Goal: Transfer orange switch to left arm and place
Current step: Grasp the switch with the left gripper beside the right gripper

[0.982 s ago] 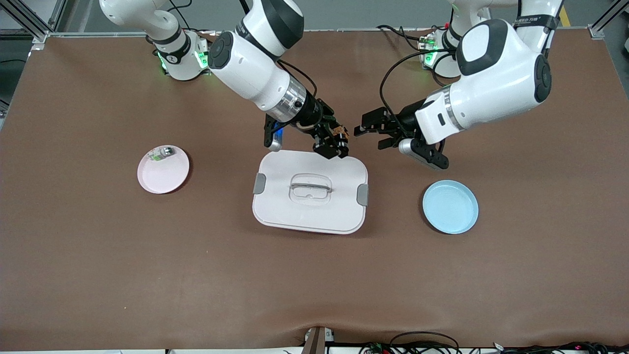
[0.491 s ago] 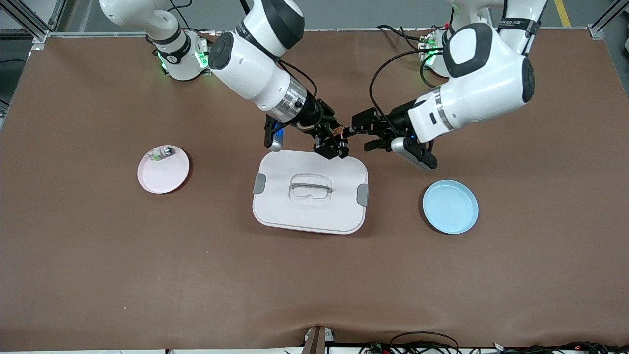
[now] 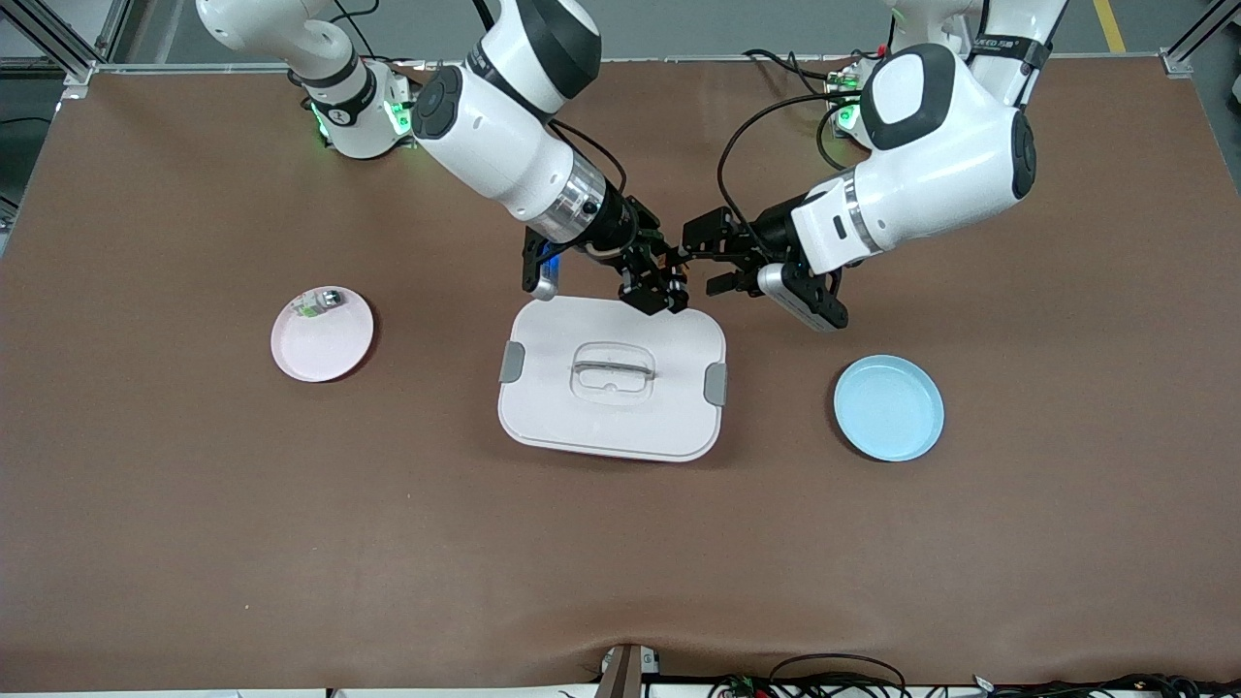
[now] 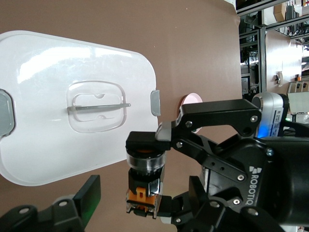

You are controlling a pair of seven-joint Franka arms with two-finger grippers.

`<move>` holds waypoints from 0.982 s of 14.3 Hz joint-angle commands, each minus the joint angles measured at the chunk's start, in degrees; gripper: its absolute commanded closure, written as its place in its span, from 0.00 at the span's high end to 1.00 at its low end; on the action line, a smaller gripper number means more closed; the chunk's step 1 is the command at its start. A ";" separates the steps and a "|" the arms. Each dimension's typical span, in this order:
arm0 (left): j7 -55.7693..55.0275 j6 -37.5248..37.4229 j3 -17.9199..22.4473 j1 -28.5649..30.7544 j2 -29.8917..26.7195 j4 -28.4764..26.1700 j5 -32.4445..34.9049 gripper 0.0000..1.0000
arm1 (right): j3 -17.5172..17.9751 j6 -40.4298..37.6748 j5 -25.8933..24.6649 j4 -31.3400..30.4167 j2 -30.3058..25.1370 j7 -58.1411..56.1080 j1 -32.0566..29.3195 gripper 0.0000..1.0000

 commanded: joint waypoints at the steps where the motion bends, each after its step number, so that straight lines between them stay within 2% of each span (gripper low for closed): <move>1: 3.91 1.69 -0.55 0.18 -0.77 -1.96 -1.80 0.79 | -0.57 0.01 1.18 1.44 0.82 0.53 0.67 0.13; 5: 4.98 5.46 -0.99 -0.61 0.55 -1.70 -1.97 0.70 | -0.57 0.01 1.18 1.52 0.82 0.45 0.75 0.13; 8: 4.98 11.08 -1.08 -3.07 2.30 -1.70 -2.06 0.71 | -0.57 0.01 1.18 1.43 0.82 0.45 0.75 0.13; 10: 4.98 11.80 -1.08 -3.51 2.66 -1.70 -3.46 0.70 | -0.57 0.01 1.18 1.43 0.82 0.53 0.75 0.13; 11: 4.98 11.80 -1.08 -3.51 2.57 -1.70 -3.64 0.65 | -0.57 0.01 1.18 1.43 0.82 0.53 0.75 0.13; 13: 4.98 11.71 -1.08 -3.51 2.22 -1.79 -3.64 0.48 | -0.57 0.01 1.18 1.52 0.82 0.53 0.75 0.13; 14: 4.98 11.45 -1.08 -3.34 2.13 -1.87 -3.64 0.48 | -0.57 0.01 1.18 1.44 0.82 0.53 0.75 0.13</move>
